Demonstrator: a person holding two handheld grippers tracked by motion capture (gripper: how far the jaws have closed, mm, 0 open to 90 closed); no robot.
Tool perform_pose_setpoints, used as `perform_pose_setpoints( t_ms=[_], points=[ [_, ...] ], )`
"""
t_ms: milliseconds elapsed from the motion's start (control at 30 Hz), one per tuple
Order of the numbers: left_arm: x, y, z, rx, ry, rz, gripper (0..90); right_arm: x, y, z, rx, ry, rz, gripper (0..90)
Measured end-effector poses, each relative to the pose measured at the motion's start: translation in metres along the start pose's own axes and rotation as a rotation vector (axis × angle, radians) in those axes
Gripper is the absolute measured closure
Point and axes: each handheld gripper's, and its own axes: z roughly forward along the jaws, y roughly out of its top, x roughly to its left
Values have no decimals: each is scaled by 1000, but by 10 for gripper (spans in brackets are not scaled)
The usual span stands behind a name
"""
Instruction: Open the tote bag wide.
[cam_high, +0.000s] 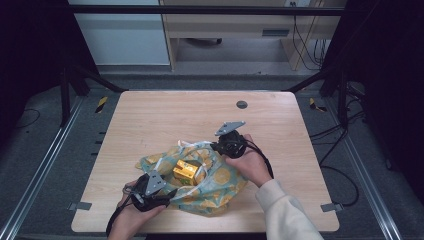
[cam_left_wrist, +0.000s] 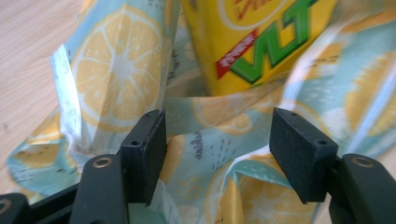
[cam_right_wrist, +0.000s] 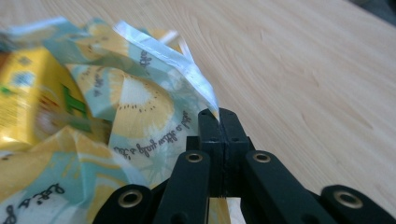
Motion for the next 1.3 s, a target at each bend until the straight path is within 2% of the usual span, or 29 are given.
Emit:
perform_pose_setpoints(
  t_ms=[100, 167, 200, 267, 433, 567, 600, 633, 800, 933, 1100, 1200, 1267, 1300],
  points=[
    [-7, 1, 0, 3, -8, 21, 375, -6, -11, 9, 38, -12, 6, 900],
    [-8, 1, 5, 26, -8, 32, 379, -10, -18, 14, 67, -18, 13, 900],
    [-8, 0, 7, 56, -2, 46, 388, -12, -21, 17, 77, -24, 12, 900],
    [-7, 0, 8, 63, 12, 38, 403, -16, -28, 20, 97, -29, 24, 900],
    [-2, -6, 13, 92, 5, 11, 420, -23, -39, 28, 132, -35, 37, 900],
    [-2, -8, 15, 123, 5, 29, 431, -26, -42, 33, 137, -47, 41, 900],
    [-3, -8, 17, 112, 5, 14, 431, -27, -43, 34, 143, -58, 34, 900],
    [-2, -8, 17, 129, 3, 31, 432, -28, -43, 34, 143, -60, 28, 900],
    [-3, -11, 19, 119, -1, 15, 451, -36, -45, 39, 144, -106, 41, 900],
    [-3, -12, 18, 115, -7, 18, 480, -42, -45, 38, 145, -134, 55, 900],
    [-4, -13, 19, 100, -10, 4, 486, -48, -46, 40, 150, -140, 60, 900],
    [-4, -13, 18, 108, -14, 13, 486, -50, -46, 41, 154, -147, 58, 898],
    [-4, -13, 18, 110, -11, 4, 475, -50, -46, 42, 152, -156, 68, 853],
    [-4, -12, 18, 110, -9, 0, 453, -49, -45, 40, 146, -160, 83, 778]
  ],
)
